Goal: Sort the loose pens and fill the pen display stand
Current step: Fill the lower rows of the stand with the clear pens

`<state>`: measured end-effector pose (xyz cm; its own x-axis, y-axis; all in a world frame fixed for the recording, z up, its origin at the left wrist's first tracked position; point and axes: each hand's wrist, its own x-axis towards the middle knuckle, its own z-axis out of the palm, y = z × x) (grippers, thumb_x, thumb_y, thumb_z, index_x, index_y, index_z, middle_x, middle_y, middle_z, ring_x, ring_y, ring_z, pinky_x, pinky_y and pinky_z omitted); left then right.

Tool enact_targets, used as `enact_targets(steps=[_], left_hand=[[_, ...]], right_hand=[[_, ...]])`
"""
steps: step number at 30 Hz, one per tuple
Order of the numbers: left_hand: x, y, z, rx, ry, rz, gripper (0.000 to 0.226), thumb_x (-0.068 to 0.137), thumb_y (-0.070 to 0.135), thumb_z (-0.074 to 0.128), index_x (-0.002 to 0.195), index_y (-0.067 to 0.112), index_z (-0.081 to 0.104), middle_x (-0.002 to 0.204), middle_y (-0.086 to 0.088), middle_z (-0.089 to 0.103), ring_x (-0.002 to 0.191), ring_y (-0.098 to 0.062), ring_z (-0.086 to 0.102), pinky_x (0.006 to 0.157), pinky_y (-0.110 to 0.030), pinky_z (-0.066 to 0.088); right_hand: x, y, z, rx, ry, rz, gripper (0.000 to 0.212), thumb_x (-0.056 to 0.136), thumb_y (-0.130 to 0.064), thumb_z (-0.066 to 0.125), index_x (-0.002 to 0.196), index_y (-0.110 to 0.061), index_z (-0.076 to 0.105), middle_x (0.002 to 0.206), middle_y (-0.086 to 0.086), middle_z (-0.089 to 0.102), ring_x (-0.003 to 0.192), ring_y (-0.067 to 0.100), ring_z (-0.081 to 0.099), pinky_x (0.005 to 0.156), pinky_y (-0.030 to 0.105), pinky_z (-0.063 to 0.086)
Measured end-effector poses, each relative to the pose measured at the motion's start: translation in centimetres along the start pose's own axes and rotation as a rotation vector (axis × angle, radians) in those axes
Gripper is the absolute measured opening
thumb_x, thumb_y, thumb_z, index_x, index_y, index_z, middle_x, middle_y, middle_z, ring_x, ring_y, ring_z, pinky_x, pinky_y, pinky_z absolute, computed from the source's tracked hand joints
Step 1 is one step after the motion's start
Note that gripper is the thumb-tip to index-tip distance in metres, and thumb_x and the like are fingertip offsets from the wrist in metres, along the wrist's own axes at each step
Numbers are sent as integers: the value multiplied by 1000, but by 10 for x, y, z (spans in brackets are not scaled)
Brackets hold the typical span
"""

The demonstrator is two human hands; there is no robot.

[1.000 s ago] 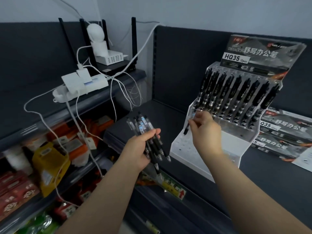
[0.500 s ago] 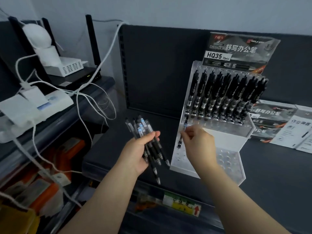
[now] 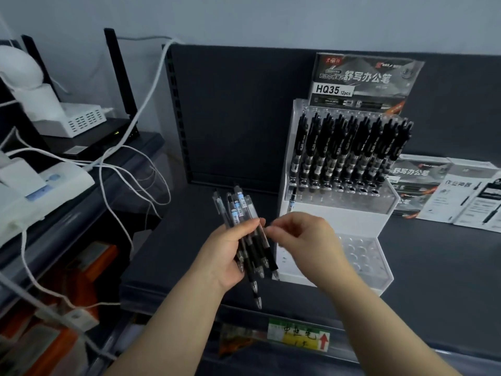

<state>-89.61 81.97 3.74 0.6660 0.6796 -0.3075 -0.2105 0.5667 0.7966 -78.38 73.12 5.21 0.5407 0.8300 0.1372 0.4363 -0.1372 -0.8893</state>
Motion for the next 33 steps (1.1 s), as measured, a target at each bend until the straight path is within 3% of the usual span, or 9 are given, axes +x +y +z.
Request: enact_targets(steps=[4,7,9,13,16,18,21,28,33], left_hand=[[-3,1,5,10,-53,-4,28,67,16,70,91,3,66,84,-15,68,76,-29,69,65,-38,57],[-3,3,5,3,-82,0,32,72,16,70,101,3,66,98,-21,69,89,-35,69,75,-43,57],[-5,4,6,-10,-84,23,26,70,16,71,94,8,68,89,-15,71,82,-31,70,71,-41,56],[-5,7,9,21,10,63,16,71,17,72,87,15,69,74,0,68,70,-16,66,58,-30,52],[-3,9,9,-3,83,66,10,76,15,72,85,17,68,75,2,68,73,-13,65,63,-27,49],[-2,9,8,-15,99,70,8,78,14,71,86,16,67,75,2,69,74,-13,65,65,-27,49],[-2,8,7,-17,107,65,9,79,14,70,87,15,67,74,1,71,72,-13,66,65,-27,50],[-5,9,3,-10,114,70,9,80,13,70,89,14,67,74,0,71,75,-14,66,68,-27,50],[-4,11,5,-4,105,74,10,79,12,70,88,14,67,73,1,71,75,-14,66,68,-28,49]], right_hand=[[3,1,3,146,-172,94,13,76,-20,75,85,-17,65,69,-2,62,58,6,53,53,17,40],[6,3,-1,362,-219,146,9,78,-8,72,84,-10,67,64,2,60,56,12,48,50,20,37],[5,2,-4,397,-230,134,8,79,-4,69,82,-11,68,63,1,63,57,12,49,51,20,37],[2,-5,-14,220,-97,78,14,86,-9,63,84,-22,69,71,0,69,60,7,57,56,19,45],[2,-4,-24,8,113,1,18,88,-15,62,88,-32,67,76,-4,69,66,9,62,65,22,50],[3,-1,-28,-21,252,-58,16,89,-15,61,101,-24,67,80,-11,67,71,1,62,66,15,49],[8,6,-28,-1,377,-103,15,89,-14,60,99,-24,64,79,-22,63,70,-13,58,61,3,43],[22,26,-12,-111,338,-50,20,90,-13,59,109,-15,66,80,-15,62,72,-10,56,60,2,42],[19,34,-10,-278,277,-5,16,91,-13,56,104,-13,66,76,-7,60,67,7,55,57,9,39]])
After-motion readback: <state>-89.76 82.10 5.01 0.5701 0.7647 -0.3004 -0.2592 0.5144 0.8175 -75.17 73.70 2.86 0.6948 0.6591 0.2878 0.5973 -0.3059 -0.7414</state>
